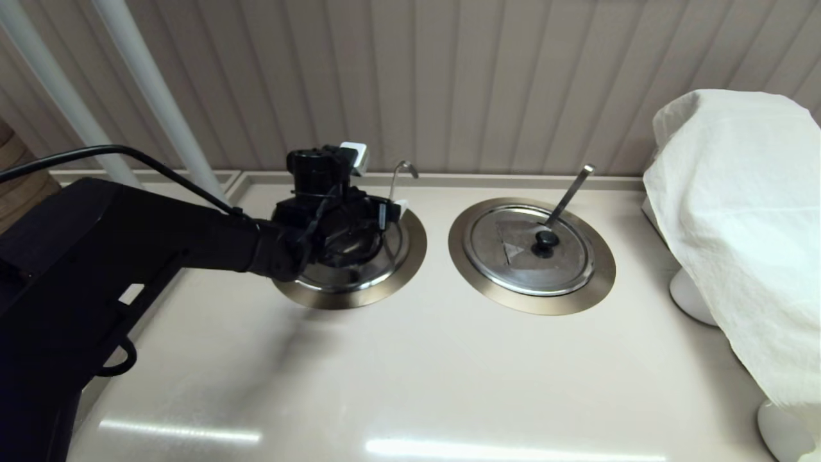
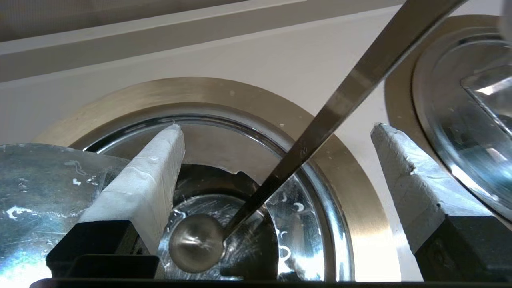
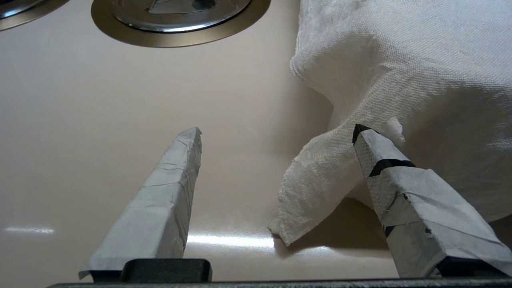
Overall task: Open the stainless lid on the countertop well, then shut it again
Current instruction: Stir with a spoon, then close the lid
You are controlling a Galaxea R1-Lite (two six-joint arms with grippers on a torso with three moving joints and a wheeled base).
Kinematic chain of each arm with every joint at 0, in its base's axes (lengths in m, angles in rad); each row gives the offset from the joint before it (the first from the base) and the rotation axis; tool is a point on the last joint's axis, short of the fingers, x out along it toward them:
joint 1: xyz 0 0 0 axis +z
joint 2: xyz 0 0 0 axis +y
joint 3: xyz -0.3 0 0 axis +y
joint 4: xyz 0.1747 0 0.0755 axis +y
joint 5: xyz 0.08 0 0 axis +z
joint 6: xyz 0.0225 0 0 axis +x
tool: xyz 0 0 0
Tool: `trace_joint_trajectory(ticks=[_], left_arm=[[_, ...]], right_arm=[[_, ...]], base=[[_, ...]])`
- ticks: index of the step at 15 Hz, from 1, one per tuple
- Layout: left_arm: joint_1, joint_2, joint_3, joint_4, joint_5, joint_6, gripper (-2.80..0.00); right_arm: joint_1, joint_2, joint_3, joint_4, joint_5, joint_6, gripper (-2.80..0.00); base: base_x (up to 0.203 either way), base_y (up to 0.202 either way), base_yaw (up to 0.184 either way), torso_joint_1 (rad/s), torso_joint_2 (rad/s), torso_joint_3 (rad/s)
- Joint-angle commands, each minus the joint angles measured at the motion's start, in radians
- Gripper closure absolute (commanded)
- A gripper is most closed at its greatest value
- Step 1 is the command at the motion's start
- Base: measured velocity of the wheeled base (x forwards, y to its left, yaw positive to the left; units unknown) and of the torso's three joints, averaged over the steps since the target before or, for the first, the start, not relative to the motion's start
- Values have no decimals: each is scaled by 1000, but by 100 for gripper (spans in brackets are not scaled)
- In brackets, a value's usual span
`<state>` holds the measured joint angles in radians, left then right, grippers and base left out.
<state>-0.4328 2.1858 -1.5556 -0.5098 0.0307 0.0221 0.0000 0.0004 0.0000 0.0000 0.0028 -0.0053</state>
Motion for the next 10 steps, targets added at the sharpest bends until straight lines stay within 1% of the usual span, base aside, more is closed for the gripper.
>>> trace_joint_trajectory(ticks=[1, 2, 3, 5, 7, 9, 10], left_arm=[[6, -66, 42, 2, -44, -1, -280], [10, -85, 66, 10, -58, 3, -280], [11, -98, 83, 10, -54, 14, -280], [18, -104, 96, 7, -17, 21, -280], [21, -101, 135, 1, 2, 24, -280], [56, -143, 184, -7, 4, 18, -280], [81, -183, 235, -20, 0, 14, -280]], right_arm=[[0, 0, 0, 0, 0, -1, -280], [0, 0, 0, 0, 0, -1, -280], [0, 0, 0, 0, 0, -1, -280], [0, 0, 0, 0, 0, -1, -280], [0, 0, 0, 0, 0, -1, -280], [0, 0, 0, 0, 0, -1, -280], [0, 0, 0, 0, 0, -1, -280]], base=[[0, 0, 0, 0, 0, 0], [0, 0, 0, 0, 0, 0], [0, 0, 0, 0, 0, 0], [0, 0, 0, 0, 0, 0], [0, 0, 0, 0, 0, 0], [0, 0, 0, 0, 0, 0], [0, 0, 0, 0, 0, 0]])
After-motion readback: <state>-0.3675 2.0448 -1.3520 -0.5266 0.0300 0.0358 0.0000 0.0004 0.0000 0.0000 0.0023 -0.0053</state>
